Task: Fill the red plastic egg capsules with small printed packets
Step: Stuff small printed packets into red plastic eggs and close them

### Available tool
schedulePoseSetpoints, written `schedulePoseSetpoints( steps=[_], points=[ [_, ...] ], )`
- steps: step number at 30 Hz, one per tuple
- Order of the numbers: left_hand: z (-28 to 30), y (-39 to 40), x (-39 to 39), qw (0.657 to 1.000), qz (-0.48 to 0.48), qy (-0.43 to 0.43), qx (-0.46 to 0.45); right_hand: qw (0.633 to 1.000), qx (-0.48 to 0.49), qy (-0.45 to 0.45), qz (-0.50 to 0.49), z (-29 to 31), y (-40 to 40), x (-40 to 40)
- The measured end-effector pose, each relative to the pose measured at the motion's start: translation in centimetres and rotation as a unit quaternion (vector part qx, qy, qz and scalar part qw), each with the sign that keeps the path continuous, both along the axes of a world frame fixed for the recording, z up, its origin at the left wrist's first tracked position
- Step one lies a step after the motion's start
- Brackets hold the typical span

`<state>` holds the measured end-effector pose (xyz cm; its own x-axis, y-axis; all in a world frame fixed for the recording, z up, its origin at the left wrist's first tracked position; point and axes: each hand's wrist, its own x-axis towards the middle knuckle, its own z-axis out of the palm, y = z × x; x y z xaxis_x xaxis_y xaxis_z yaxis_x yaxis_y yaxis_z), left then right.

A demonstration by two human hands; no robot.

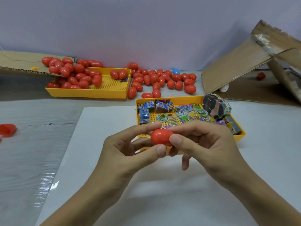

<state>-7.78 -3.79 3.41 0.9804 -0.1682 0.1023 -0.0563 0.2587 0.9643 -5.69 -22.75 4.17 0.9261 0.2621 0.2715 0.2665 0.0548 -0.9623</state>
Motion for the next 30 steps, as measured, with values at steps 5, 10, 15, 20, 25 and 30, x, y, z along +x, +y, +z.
schedulePoseSetpoints(
  steps=[5,10,15,20,25,30],
  points=[
    [-0.2,0.0,0.2,0.999,0.035,-0.010,-0.002,0.987,-0.139,-0.058,-0.051,0.8,-1.4,0.7],
    [0.1,0.7,0.6,0.996,0.083,-0.025,0.008,0.881,-0.342,-0.071,-0.318,1.5,-7.5,4.0],
    [0.1,0.9,0.8,0.996,0.088,-0.015,0.012,0.835,-0.460,-0.029,-0.302,-0.4,-7.3,4.7],
    [0.2,0.9,0.8,0.995,0.095,-0.014,0.011,0.855,-0.432,-0.135,-0.253,-1.0,-4.7,3.9],
    [0.2,0.9,0.8,0.996,0.092,-0.018,0.008,0.812,-0.550,-0.109,-0.164,-1.6,-2.7,3.7],
    [-0.1,0.5,0.6,0.995,0.091,-0.022,0.017,0.822,-0.537,-0.099,-0.161,-1.5,-2.6,3.9]
  ],
)
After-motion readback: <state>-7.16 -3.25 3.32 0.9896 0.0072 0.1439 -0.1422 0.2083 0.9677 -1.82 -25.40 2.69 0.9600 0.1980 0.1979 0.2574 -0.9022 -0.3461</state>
